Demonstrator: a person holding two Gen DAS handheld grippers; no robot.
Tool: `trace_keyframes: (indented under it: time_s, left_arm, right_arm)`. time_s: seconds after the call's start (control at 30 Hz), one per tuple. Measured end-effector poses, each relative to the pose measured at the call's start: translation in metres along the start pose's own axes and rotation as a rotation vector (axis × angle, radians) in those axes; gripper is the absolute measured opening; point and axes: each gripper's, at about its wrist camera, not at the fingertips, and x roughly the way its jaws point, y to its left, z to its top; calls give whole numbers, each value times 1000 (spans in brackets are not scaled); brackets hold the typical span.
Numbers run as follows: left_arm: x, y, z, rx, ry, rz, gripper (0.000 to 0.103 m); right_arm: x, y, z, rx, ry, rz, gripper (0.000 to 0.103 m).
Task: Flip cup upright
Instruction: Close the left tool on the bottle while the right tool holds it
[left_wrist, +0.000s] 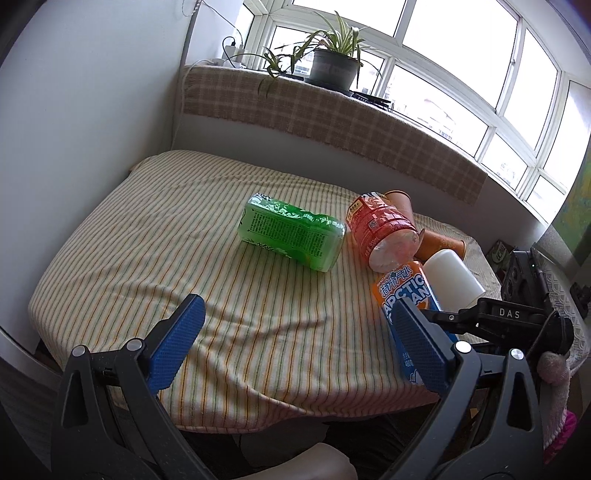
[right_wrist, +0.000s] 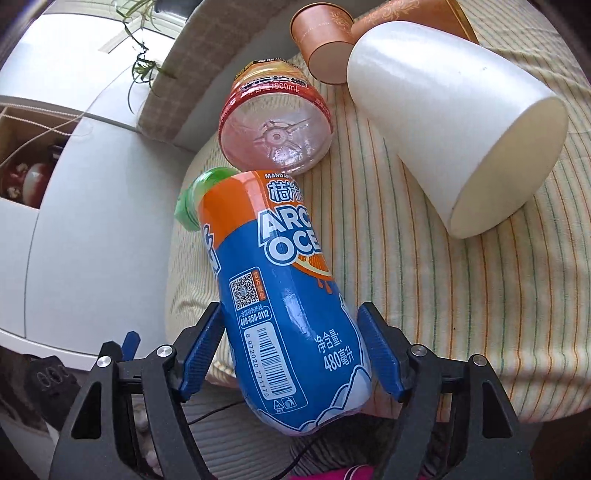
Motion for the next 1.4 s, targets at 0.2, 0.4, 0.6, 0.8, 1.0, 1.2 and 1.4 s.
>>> trace_keyframes:
  time_s: [0.2, 0.4, 0.6, 0.8, 1.0, 1.2, 1.4]
  left_arm:
    - [9, -2, 1, -28, 45, -47, 102]
    - [24, -10, 3, -84, 106, -134, 102]
    - [54, -20, 4, -201, 219, -259, 95]
    - [88, -37, 2, -282, 327, -348, 93]
    - [118, -46, -4, -350, 415, -378, 85]
    - [131, -51, -4, -360, 444, -369, 85]
    - [142, -57, -6, -352, 467, -344, 82]
  right_arm:
    - [-5, 1, 0, -47, -16, 6, 74]
    - [-38, 8, -13, -178, -97, -21, 75]
    - [-82, 11, -39, -320, -240, -156, 75]
    - [-114, -7, -57, -323, -336, -254, 75]
    - [-127, -26, -64, -289, -373, -273, 75]
    - [-135, -40, -73, -264, -393, -266, 75]
    - [-140, -56, -78, -236, -397, -258, 75]
